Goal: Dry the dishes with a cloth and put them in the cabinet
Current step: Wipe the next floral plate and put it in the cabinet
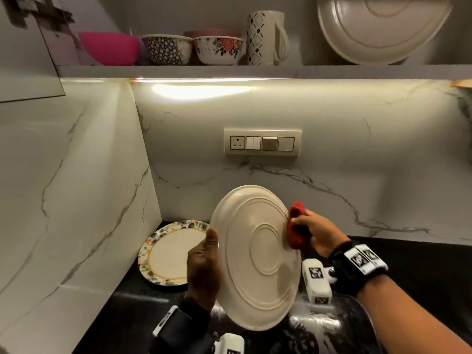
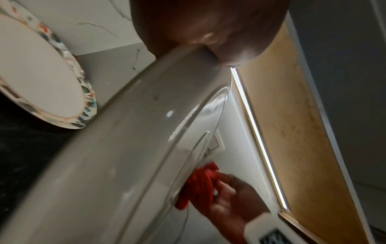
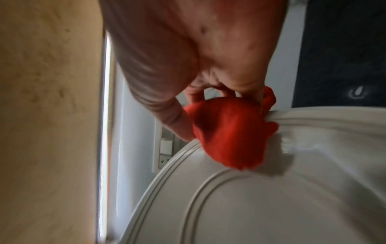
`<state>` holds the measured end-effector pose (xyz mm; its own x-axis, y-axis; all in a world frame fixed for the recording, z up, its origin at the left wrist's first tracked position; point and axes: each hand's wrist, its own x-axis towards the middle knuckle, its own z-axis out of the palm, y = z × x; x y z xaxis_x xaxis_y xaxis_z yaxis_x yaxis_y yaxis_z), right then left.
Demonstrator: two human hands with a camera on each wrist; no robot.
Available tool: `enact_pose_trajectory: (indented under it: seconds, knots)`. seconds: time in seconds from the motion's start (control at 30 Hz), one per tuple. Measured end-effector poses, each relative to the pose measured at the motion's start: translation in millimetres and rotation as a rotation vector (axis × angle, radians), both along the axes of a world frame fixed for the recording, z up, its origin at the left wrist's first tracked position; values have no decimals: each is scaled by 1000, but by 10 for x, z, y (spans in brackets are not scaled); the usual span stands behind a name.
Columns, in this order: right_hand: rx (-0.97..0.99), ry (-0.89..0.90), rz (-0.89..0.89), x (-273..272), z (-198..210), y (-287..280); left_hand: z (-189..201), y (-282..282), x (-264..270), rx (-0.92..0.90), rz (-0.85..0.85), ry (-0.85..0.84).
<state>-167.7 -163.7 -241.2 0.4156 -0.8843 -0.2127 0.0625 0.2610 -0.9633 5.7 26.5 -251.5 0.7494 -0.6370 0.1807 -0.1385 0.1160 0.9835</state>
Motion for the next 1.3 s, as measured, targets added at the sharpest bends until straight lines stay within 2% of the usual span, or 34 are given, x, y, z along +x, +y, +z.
enact_pose_trajectory:
  seconds: [0.07, 0.13, 0.33, 0.43, 0.6, 0.67, 0.83, 0.93, 1.0, 1.03, 1.1, 1.13, 1.23, 1.3]
  knots:
    - [-139, 155, 96, 208, 70, -14, -27, -58, -36, 14, -49, -67]
    - [-362, 313, 141, 390, 137, 92, -65, -87, -47, 49, -89, -125]
    - [-904, 440, 234, 646, 147, 594, 6, -88, -8, 152, -43, -150]
    - [-1014, 419, 337, 630, 85, 874, 95, -96, 27, 170, 9, -113]
    - [-1200, 354, 405, 429, -214, 1305, 107, -99, 177, 141, 120, 33]
    - [-1259, 380, 450, 231, -398, 1396, 92, -85, 227, 122, 89, 127]
    - [-1343, 472, 474, -325, -1032, 1236, 108, 51, 217, 121, 118, 94]
    - [-1263, 538, 322, -508, -1196, 937, 150, 105, 144, 96, 139, 44]
    - [-1237, 537, 164, -484, -1013, 708, 178, 109, 95, 75, 158, -26]
    - [-1263, 477, 109, -420, -823, 604, 219, 93, 46, 74, 148, -46]
    - [-1396, 308, 109, -218, -324, 488, 282, 10, -81, 105, 112, -107]
    - [-1486, 300, 164, -118, -84, 459, 308, -41, -156, 122, 84, -140]
    - [-1755, 588, 343, 163, 398, 343, 409, -167, -306, 132, 40, -190]
    - [-1758, 735, 360, 245, 477, 160, 488, -205, -352, 97, 37, -132]
